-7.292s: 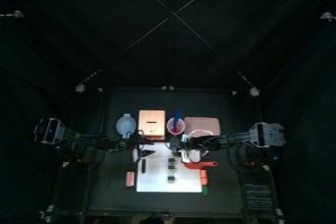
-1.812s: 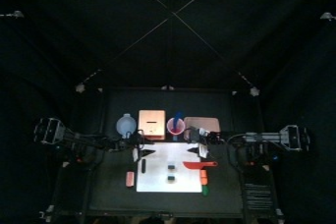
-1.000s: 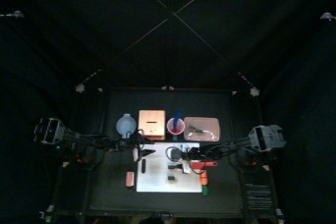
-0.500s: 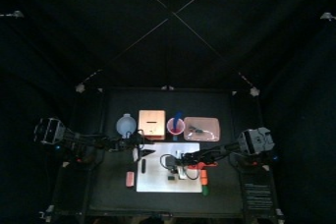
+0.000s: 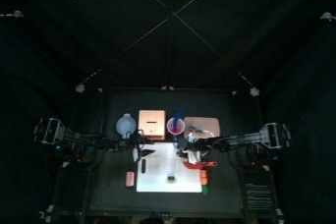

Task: Place sushi on board then cut the sushi with the knife then place the pieces on the plate
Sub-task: Place the 4 sushi pieces on the plate

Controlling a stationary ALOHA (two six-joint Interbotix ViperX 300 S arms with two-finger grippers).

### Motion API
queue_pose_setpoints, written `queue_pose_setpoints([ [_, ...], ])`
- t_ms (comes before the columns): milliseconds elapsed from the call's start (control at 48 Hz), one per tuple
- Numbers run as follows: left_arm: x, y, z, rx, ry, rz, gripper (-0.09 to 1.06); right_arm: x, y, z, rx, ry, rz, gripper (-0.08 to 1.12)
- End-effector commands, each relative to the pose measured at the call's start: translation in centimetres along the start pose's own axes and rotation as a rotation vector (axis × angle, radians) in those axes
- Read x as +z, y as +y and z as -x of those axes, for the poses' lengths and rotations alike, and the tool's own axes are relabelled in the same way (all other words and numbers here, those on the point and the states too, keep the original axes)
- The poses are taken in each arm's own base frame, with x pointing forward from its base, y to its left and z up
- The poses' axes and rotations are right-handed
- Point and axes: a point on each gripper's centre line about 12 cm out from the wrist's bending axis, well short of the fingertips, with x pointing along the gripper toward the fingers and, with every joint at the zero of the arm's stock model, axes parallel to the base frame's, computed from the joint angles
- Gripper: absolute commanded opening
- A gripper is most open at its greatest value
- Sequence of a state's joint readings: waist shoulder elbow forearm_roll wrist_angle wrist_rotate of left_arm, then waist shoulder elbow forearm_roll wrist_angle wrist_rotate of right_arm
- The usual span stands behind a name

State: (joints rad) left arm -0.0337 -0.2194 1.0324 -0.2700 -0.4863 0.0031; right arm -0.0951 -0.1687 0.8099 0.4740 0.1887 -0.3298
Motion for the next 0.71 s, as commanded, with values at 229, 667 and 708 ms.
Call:
queue_pose_setpoints([
  [229,0.9,-0.1,0.0,-0.002,-0.031,-0.001,0.83,-3.6,-7.3,8.1,-0.188,-0.119,-0.175,0.59],
  [667,1.2,-0.1,-0.1,-0.002,-0.038,0.004,0.83,-9.3,-12.2,8.8,-0.333,0.062,-0.290,0.60],
  [708,1.2,-0.1,-0.1,-0.002,-0.038,0.004,0.83,-9.8,-12.5,8.6,-0.341,0.079,-0.295,0.60],
])
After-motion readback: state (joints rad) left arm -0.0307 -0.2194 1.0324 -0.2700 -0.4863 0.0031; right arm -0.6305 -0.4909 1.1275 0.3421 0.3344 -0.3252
